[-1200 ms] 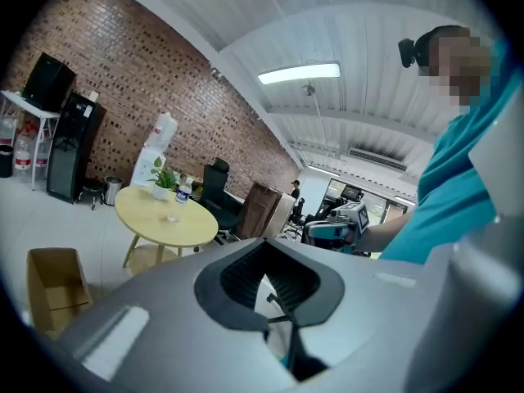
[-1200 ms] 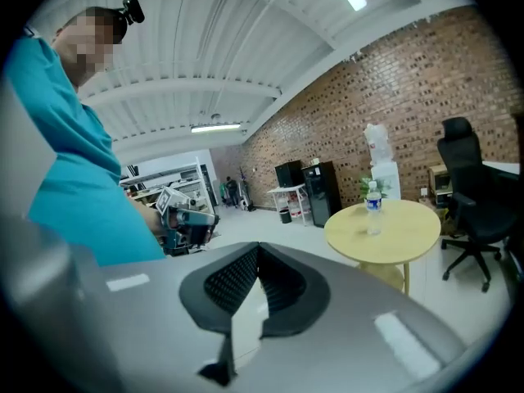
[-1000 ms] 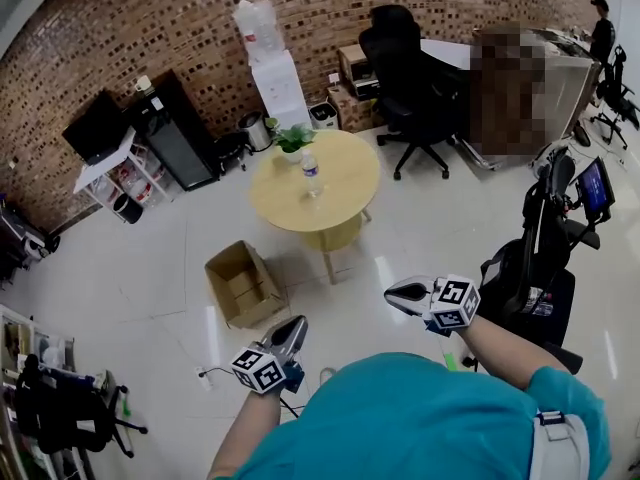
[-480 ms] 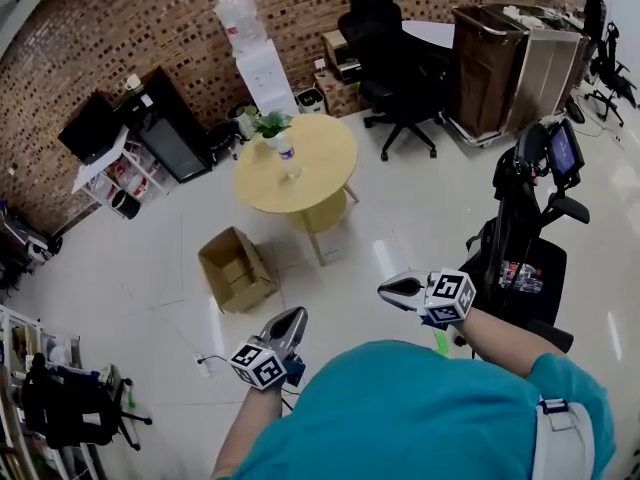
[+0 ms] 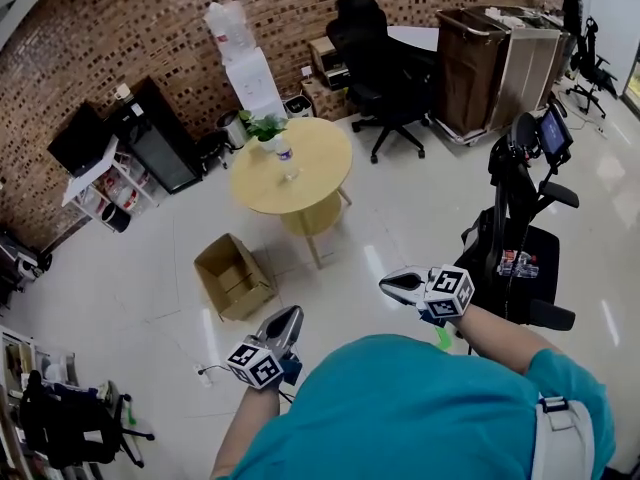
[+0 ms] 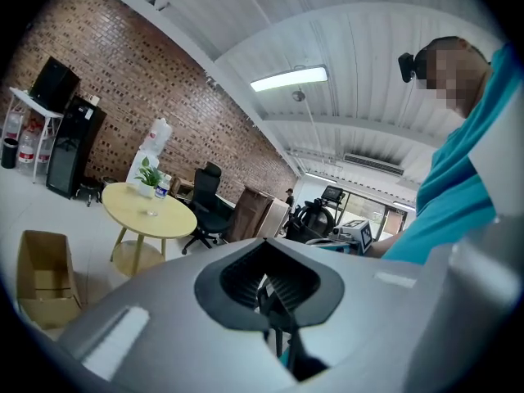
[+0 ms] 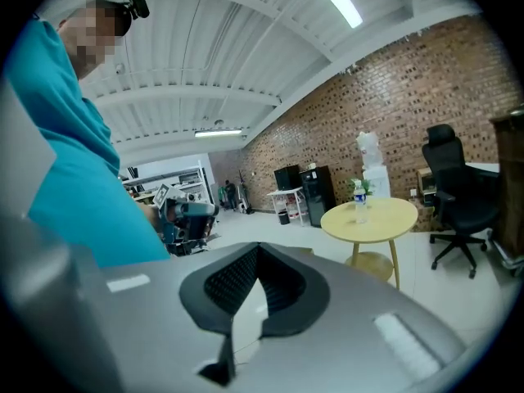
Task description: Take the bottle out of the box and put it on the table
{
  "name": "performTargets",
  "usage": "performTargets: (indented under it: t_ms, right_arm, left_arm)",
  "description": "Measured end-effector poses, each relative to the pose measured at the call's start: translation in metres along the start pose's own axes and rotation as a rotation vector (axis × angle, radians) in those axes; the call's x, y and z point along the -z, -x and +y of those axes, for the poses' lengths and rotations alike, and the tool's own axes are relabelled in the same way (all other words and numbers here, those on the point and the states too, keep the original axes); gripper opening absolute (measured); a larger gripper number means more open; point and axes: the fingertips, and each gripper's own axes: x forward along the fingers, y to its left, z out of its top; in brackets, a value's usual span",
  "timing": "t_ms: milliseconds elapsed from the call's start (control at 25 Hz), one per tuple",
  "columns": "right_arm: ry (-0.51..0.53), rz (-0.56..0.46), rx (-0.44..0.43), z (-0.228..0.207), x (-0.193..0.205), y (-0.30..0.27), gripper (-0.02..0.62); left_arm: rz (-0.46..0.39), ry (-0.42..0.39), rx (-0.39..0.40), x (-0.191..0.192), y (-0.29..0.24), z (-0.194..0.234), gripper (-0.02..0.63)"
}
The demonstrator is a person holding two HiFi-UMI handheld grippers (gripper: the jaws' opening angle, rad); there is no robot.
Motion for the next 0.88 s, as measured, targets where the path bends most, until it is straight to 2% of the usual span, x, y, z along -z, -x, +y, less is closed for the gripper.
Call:
performTargets:
  t_ms: [360, 880]
  right_arm:
    - [0.027, 0.018, 0.008, 0.011, 0.000, 0.002, 0.000]
    - [0.044, 0.017, -0.010, -0.009, 0.016, 0.016, 0.000]
  left_arm:
    - [0.001, -0.003, 0.017, 0.003, 0.007, -0.008, 0.000]
    - [0.031, -0.015, 0.007, 0.034, -0.014, -0.003, 0.000]
